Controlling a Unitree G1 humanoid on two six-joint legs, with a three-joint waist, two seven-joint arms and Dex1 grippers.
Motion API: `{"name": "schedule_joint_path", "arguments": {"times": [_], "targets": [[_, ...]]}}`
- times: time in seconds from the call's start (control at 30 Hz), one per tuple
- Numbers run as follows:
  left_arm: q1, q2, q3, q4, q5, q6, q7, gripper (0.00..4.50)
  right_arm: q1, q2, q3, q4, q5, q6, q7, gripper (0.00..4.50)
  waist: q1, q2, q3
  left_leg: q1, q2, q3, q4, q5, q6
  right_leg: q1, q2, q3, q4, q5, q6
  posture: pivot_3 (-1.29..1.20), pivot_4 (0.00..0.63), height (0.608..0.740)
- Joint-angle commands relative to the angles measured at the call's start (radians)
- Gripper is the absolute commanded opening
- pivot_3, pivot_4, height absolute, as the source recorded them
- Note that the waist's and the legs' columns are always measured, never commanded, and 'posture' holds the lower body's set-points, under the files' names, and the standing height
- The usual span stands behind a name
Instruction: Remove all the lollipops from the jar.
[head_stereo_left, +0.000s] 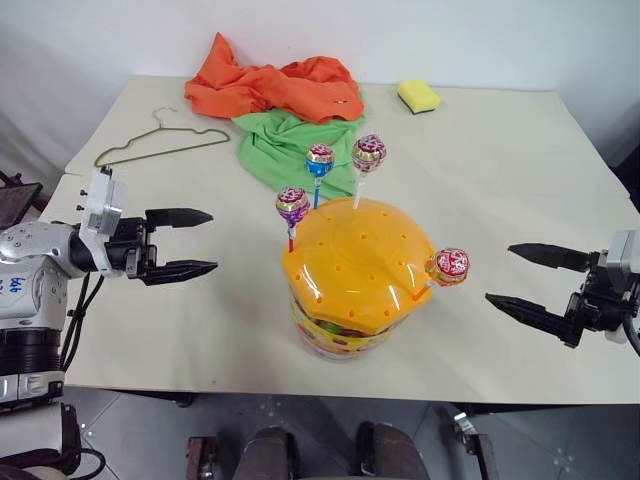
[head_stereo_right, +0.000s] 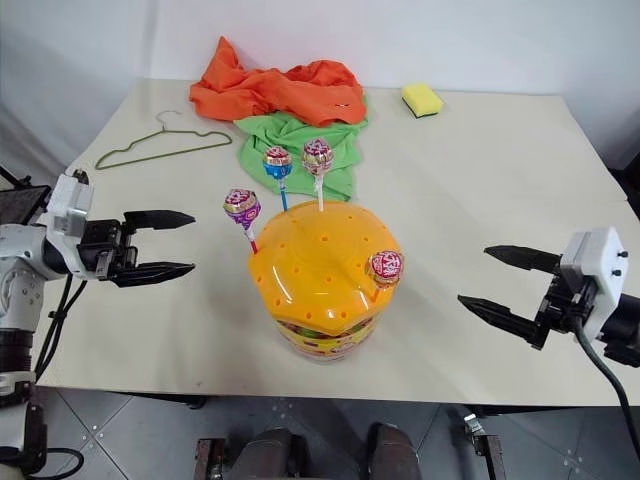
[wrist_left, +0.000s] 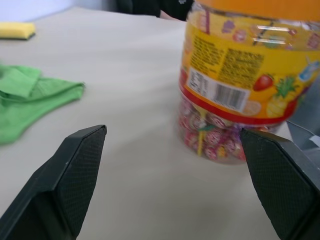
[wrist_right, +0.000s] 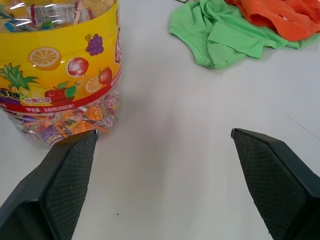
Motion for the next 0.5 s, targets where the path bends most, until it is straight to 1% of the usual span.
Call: {"name": "schedule_joint_path", "arguments": {"times": [0.03, 0.07, 0.17, 0.27, 0.37, 0.5], "targets": [[0.012, 0.031, 0.035, -0.046, -0.014, 0.012, 0.017, 4.50, -0.017, -0.004, -0.011, 0.002, 0.004, -0.007, -0.002, 4.46, 0.001, 0.000, 0.000, 0.000, 0.000, 0.000, 0.000, 0.000, 0.000, 0.000, 0.000, 0.000, 0.000, 0.000, 0.000, 0.00, 0.150, 0.740], [0.012, 0.036, 0.036, -0.053, -0.008, 0.033, 0.042, 4.50, -0.021, -0.005, -0.009, 0.005, 0.004, -0.006, -0.001, 4.46, 0.001, 0.000, 0.000, 0.000, 0.000, 0.000, 0.000, 0.000, 0.000, 0.000, 0.000, 0.000, 0.000, 0.000, 0.000, 0.00, 0.150, 0.740], [-0.005, 0.052, 0.045, -0.067, -0.051, 0.151, 0.081, 4.50, -0.027, -0.010, -0.004, 0.014, 0.002, -0.003, 0.006, 4.46, 0.001, 0.000, 0.000, 0.000, 0.000, 0.000, 0.000, 0.000, 0.000, 0.000, 0.000, 0.000, 0.000, 0.000, 0.000, 0.00, 0.150, 0.740], [-0.003, 0.051, 0.070, -0.090, -0.039, 0.132, 0.127, 4.50, -0.031, -0.018, -0.001, 0.023, 0.003, 0.002, 0.019, 4.46, 0.001, 0.000, 0.000, 0.000, 0.000, 0.000, 0.000, 0.000, 0.000, 0.000, 0.000, 0.000, 0.000, 0.000, 0.000, 0.00, 0.150, 0.740], [0.006, 0.091, 0.072, -0.128, -0.023, 0.130, 0.127, 4.50, -0.030, -0.025, -0.002, 0.033, 0.004, 0.007, 0.035, 4.46, 0.000, 0.000, 0.000, 0.000, 0.000, 0.000, 0.000, 0.000, 0.000, 0.000, 0.000, 0.000, 0.000, 0.000, 0.000, 0.00, 0.150, 0.740], [0.002, 0.124, 0.106, -0.228, -0.094, 0.153, 0.096, 4.50, -0.013, -0.037, -0.028, 0.039, 0.011, 0.019, 0.064, 4.46, 0.001, 0.000, 0.000, 0.000, 0.000, 0.000, 0.000, 0.000, 0.000, 0.000, 0.000, 0.000, 0.000, 0.000, 0.000, 0.00, 0.150, 0.740]]}}
